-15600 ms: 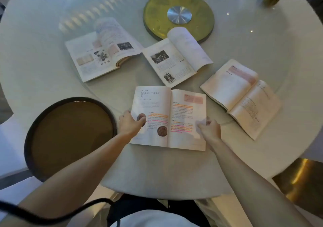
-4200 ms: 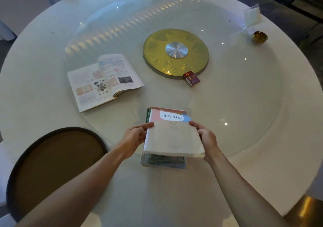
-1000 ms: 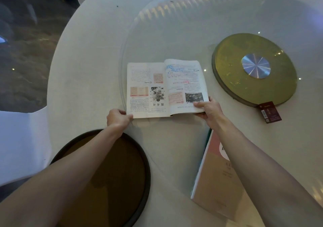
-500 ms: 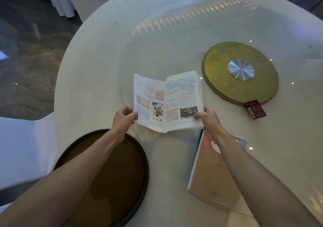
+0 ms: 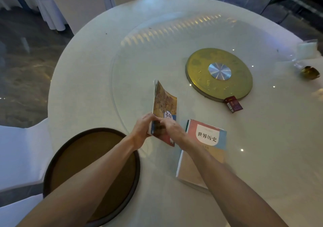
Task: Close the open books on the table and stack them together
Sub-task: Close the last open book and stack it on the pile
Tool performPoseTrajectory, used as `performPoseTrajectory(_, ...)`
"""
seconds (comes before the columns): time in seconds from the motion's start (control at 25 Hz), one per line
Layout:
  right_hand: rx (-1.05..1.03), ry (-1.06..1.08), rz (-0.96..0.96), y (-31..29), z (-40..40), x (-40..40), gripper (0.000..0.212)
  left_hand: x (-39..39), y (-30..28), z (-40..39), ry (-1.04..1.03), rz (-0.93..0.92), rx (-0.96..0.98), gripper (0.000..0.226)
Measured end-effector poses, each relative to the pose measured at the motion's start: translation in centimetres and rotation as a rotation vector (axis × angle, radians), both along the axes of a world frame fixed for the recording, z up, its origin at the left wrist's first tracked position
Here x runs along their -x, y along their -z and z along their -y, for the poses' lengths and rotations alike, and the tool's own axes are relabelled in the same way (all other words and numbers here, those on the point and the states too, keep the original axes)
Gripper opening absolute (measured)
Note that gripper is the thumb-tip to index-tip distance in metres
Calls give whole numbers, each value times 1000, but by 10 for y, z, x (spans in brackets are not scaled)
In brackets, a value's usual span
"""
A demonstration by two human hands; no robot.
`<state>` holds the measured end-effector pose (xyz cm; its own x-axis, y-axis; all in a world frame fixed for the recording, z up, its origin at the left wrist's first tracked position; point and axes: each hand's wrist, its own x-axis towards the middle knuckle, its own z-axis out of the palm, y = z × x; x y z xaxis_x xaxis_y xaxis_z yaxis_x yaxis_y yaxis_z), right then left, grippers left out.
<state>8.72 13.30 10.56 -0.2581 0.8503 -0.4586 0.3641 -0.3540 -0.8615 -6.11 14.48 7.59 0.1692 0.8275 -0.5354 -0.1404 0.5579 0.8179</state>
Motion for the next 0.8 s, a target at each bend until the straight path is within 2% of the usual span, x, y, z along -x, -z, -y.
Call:
performPoseTrajectory(0.12,33,-59,-50,-5,15,-10,39,2,0,7,33,-207,-98,35)
performPoseTrajectory(0.16,3,-44,-11,-7,18,-14,41,5,-3,6,41,-258,-135,32)
performPoseTrajectory(0.24,-173,52,225,-3,18,-26,41,9,-15,2,111,-356,-251,30)
performPoseTrajectory(0.32,-371,116,456,-4,15,-44,55,10,-35,-7,289,-514,-408,32)
performPoseTrajectory(0.44,-574,3,660,-19,6,-70,72,1,-74,-19,623,-813,-604,36)
performPoseTrajectory(0.52,-585,-110,752,-32,4,-86,62,-12,-98,-24,773,-893,-715,36)
performPoseTrajectory(0.6,-574,-144,794,-43,8,-103,40,-26,-114,-25,881,-945,-807,36)
performPoseTrajectory(0.68,-554,-98,764,-54,17,-118,18,-38,-124,-26,817,-960,-870,29)
performPoseTrajectory(0.72,-526,-47,730,-59,22,-126,13,-45,-127,-26,693,-920,-879,27)
performPoseTrajectory(0.8,-492,86,681,-61,31,-141,10,-57,-124,-28,350,-727,-839,38)
